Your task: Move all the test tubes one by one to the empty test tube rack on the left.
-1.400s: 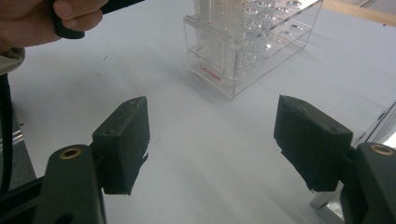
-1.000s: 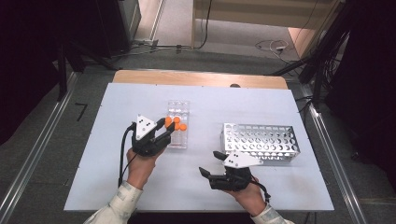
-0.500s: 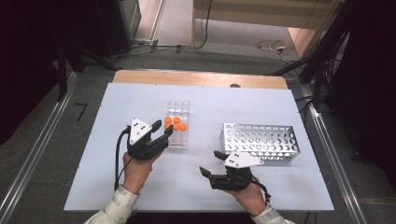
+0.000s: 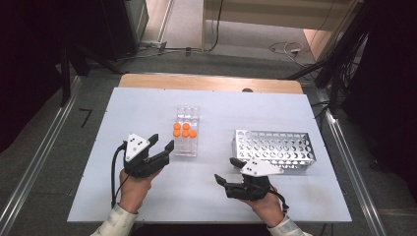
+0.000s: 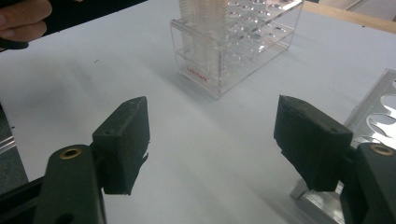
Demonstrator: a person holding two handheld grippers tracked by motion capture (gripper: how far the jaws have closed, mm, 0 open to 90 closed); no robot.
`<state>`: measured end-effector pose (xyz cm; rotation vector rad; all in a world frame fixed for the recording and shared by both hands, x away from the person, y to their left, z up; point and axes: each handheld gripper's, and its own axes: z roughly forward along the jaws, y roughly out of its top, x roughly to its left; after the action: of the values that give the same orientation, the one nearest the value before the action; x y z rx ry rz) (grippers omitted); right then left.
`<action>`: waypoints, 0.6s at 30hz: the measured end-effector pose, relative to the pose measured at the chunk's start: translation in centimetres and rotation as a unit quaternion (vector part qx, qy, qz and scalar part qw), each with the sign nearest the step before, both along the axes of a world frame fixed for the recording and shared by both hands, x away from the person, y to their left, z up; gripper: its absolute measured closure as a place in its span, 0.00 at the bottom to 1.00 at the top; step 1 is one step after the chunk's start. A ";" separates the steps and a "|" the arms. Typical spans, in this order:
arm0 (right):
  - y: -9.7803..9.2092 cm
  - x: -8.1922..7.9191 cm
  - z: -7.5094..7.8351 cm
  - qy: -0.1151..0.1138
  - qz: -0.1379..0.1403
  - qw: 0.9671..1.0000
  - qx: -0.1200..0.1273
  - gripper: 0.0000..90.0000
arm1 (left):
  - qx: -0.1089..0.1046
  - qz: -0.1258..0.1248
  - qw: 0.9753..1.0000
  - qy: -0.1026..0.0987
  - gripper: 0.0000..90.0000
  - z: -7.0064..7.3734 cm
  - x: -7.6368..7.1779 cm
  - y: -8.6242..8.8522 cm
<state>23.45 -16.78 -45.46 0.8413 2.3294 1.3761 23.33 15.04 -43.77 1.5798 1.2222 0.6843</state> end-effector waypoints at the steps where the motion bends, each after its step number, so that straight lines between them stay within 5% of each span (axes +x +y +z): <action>1: -0.1 0.0 0.0 0.001 -0.003 1.000 0.002 0.28 | -0.001 0.001 1.000 0.002 0.44 -0.1 0.0 0.1; 18: -2.6 0.4 0.2 -0.004 -0.033 0.999 0.004 0.28 | 0.004 0.024 1.000 0.009 0.35 -1.4 -1.4 1.7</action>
<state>23.82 -19.33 -45.31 0.9061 2.2711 1.3588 21.93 16.77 -45.16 1.5710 1.2759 0.7075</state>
